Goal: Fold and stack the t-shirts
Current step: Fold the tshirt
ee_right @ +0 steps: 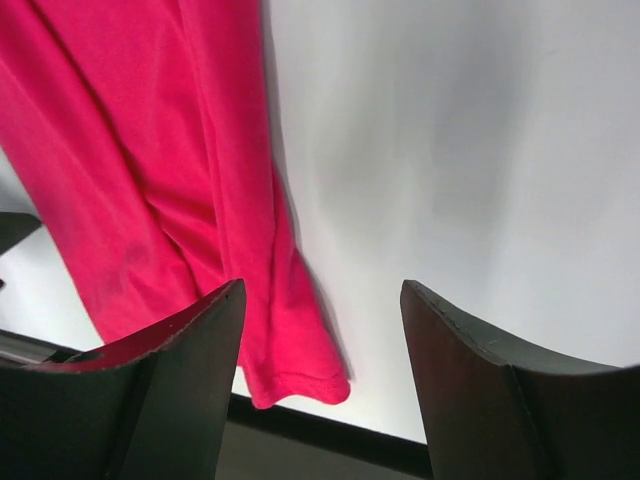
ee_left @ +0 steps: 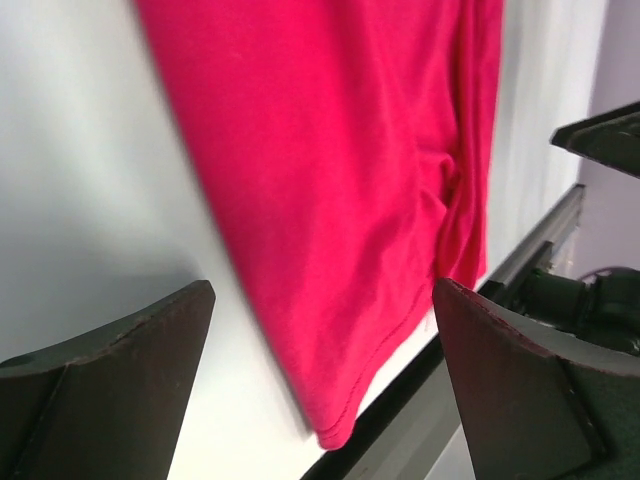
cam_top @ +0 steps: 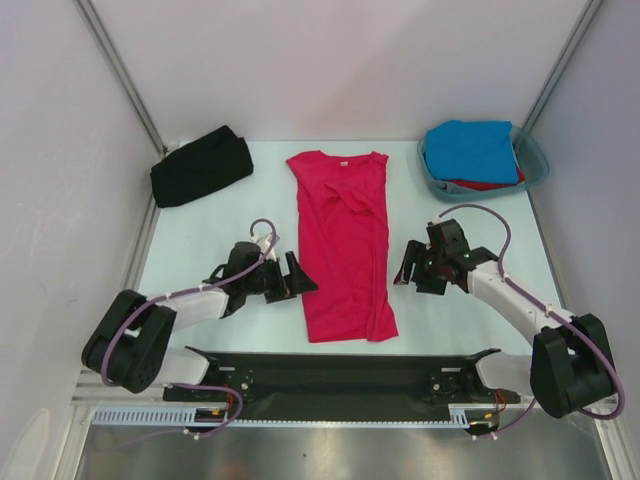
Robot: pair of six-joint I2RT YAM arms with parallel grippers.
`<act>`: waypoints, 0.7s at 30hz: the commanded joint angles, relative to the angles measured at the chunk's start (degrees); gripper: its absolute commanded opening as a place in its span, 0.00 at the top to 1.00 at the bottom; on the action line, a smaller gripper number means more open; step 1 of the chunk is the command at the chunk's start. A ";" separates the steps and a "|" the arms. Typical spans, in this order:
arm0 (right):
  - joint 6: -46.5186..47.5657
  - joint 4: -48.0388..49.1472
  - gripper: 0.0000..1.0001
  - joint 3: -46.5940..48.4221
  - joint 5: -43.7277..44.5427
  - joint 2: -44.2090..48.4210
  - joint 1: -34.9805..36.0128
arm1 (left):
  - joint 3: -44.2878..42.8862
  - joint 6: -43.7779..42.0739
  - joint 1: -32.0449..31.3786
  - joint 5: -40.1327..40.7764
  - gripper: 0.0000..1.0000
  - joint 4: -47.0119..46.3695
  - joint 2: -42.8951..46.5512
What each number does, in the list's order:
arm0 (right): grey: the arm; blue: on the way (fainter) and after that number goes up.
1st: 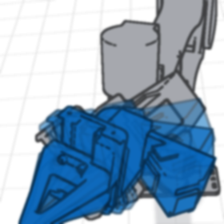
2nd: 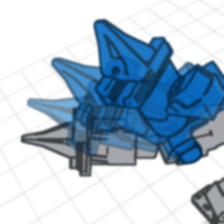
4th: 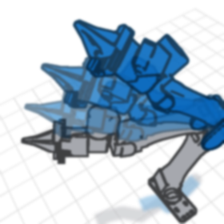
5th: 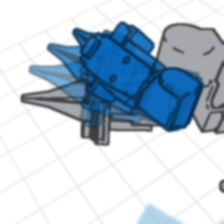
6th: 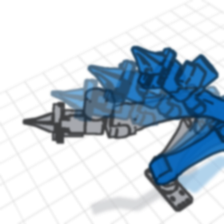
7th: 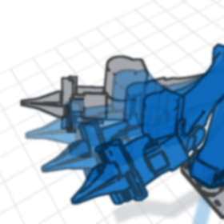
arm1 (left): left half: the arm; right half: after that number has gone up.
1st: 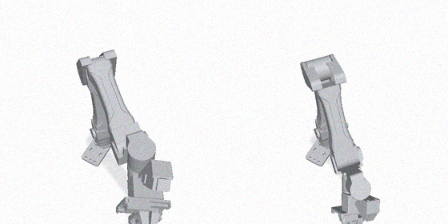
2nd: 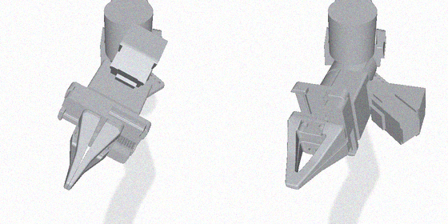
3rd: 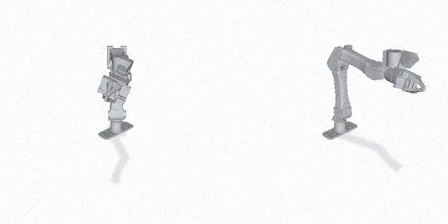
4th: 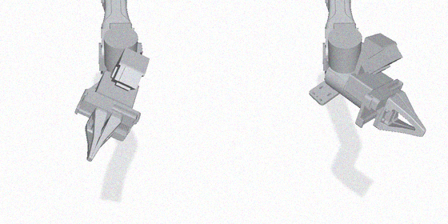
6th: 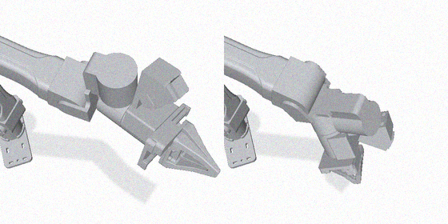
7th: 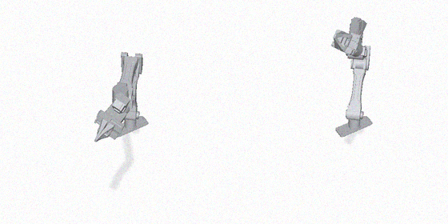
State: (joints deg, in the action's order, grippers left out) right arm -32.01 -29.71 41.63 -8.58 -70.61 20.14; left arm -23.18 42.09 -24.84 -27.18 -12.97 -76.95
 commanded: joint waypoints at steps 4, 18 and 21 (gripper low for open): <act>-2.88 0.19 0.31 -0.06 1.02 4.34 0.69 | 2.70 2.38 -3.28 -3.23 0.02 -2.67 -5.05; -3.15 -2.81 0.31 0.03 4.09 6.53 1.22 | 2.17 2.56 -15.33 13.99 0.15 22.72 0.92; -3.23 -3.16 0.31 0.12 4.45 6.45 1.22 | 3.05 3.27 -15.67 15.66 0.28 24.66 1.27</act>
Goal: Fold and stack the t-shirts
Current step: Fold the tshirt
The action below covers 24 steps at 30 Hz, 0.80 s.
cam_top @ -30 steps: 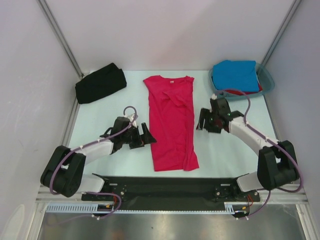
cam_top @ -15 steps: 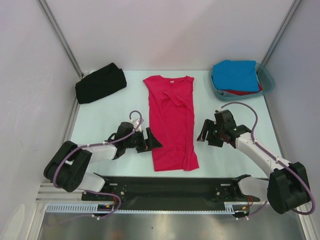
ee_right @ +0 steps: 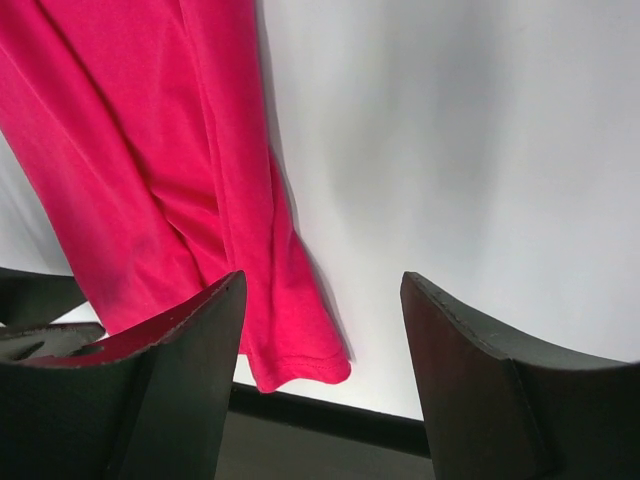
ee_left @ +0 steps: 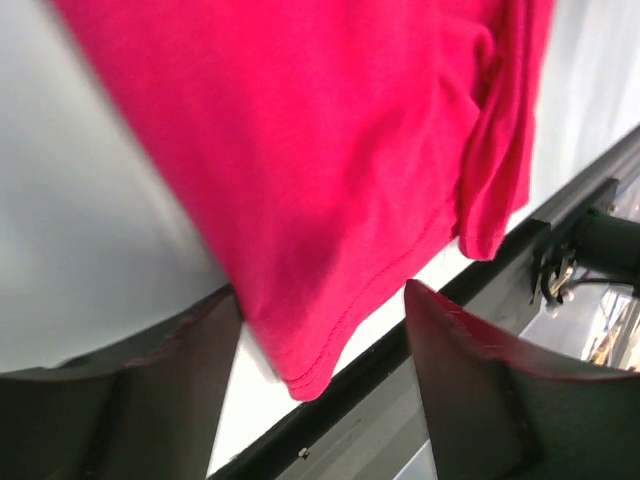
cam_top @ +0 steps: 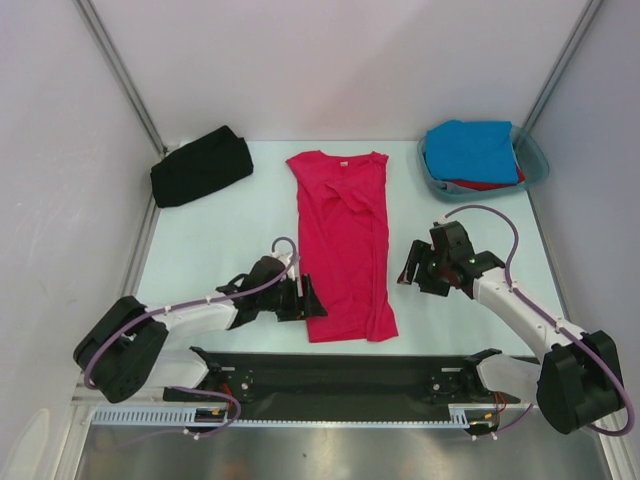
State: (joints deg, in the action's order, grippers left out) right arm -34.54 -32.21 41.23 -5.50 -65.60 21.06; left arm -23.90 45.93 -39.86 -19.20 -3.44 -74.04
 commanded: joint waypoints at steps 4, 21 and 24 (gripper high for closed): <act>-1.05 -0.58 0.32 0.17 1.19 1.44 0.56 | 4.30 -0.41 -1.28 9.18 0.65 16.27 -2.86; -0.61 0.74 0.32 -0.80 0.75 -2.33 1.53 | 1.58 0.21 -4.79 14.10 1.00 26.72 -0.85; -0.88 2.31 0.34 -1.24 -1.96 -3.56 2.75 | 1.14 0.56 -4.79 16.30 1.00 32.00 3.10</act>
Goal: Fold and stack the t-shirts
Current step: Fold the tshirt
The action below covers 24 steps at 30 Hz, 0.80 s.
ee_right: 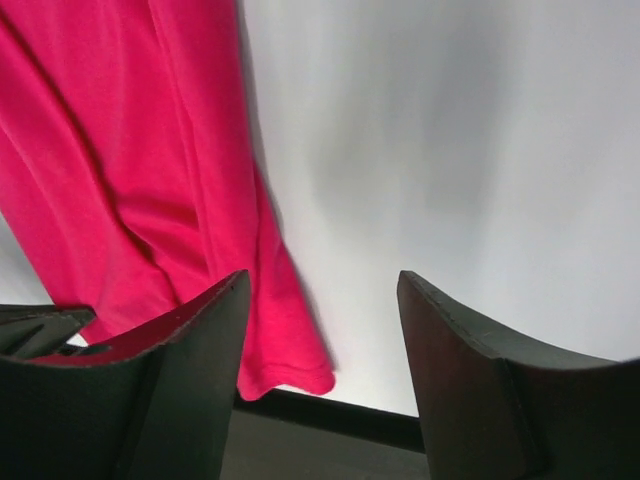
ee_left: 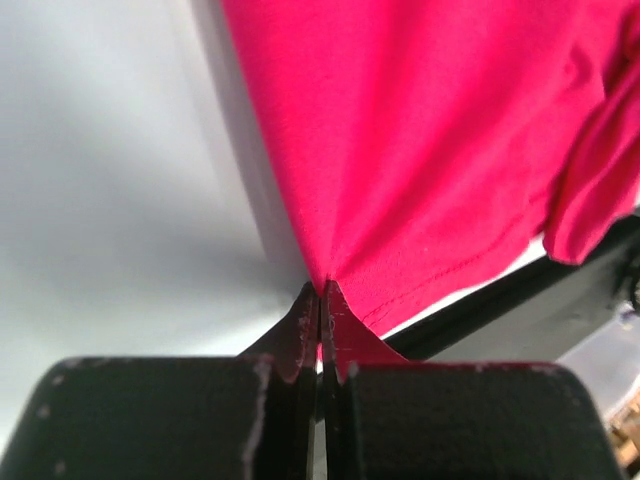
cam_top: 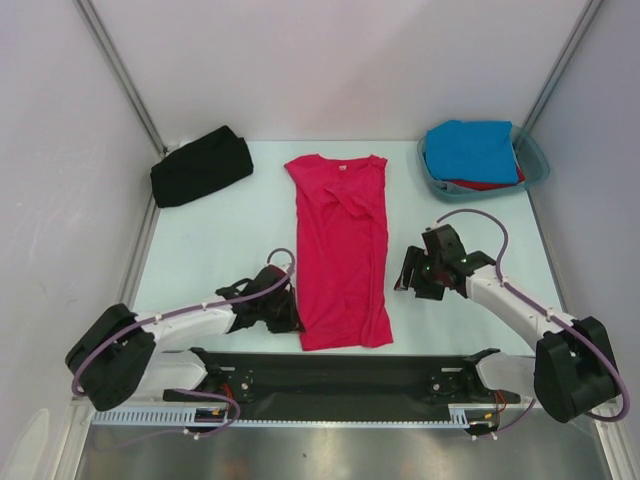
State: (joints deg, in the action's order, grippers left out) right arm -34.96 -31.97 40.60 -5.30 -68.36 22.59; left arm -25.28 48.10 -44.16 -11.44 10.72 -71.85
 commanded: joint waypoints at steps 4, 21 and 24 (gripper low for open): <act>-0.64 8.83 0.38 -0.87 -3.58 -2.30 4.74 | 1.55 -1.51 -0.49 9.51 1.00 19.52 1.90; 0.15 27.04 0.97 9.93 -16.94 -21.90 10.02 | 3.30 -2.31 -0.49 7.93 1.00 16.09 -2.24; 0.68 26.88 1.00 12.91 -17.03 -27.25 10.19 | 3.30 -2.22 -0.49 7.93 1.00 16.09 -2.24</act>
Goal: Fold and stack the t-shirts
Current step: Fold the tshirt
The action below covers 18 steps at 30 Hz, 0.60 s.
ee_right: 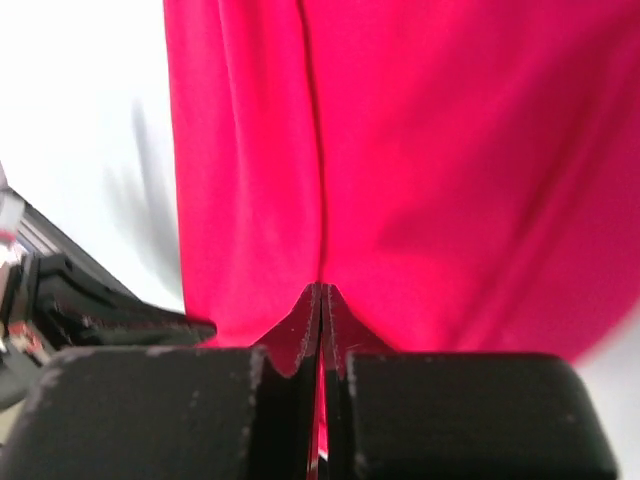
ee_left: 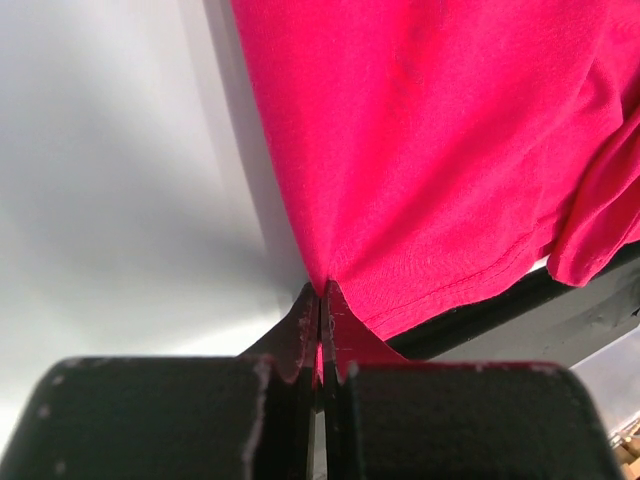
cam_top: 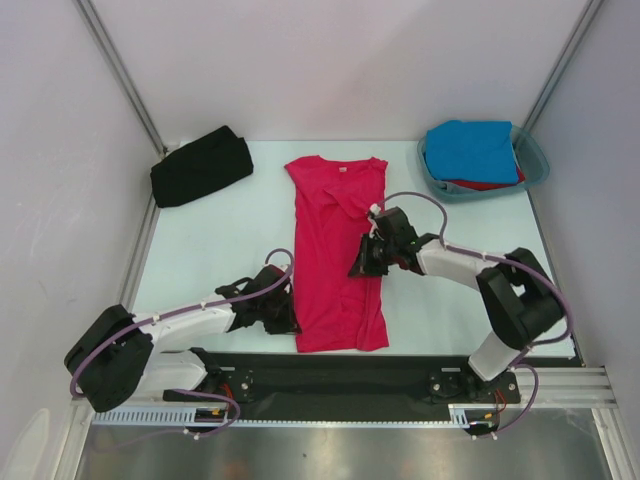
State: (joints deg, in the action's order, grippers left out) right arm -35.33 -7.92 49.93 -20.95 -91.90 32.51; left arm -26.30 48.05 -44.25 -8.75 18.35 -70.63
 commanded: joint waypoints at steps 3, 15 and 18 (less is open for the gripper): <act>2.11 0.03 1.00 6.75 1.51 -9.17 1.15 | 4.33 -2.35 -0.40 5.33 1.00 8.89 -3.37; 1.23 -12.02 1.00 9.48 26.72 -20.25 4.67 | 5.12 0.28 -0.40 7.08 1.00 12.32 -0.48; -0.08 -14.56 1.00 9.48 31.75 -20.69 4.75 | 6.09 1.77 -0.40 7.35 1.00 12.94 -0.12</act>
State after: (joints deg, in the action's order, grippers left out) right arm -36.12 -14.02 62.24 -7.73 -106.34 37.82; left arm -25.12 49.78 -44.25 -8.03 18.57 -68.86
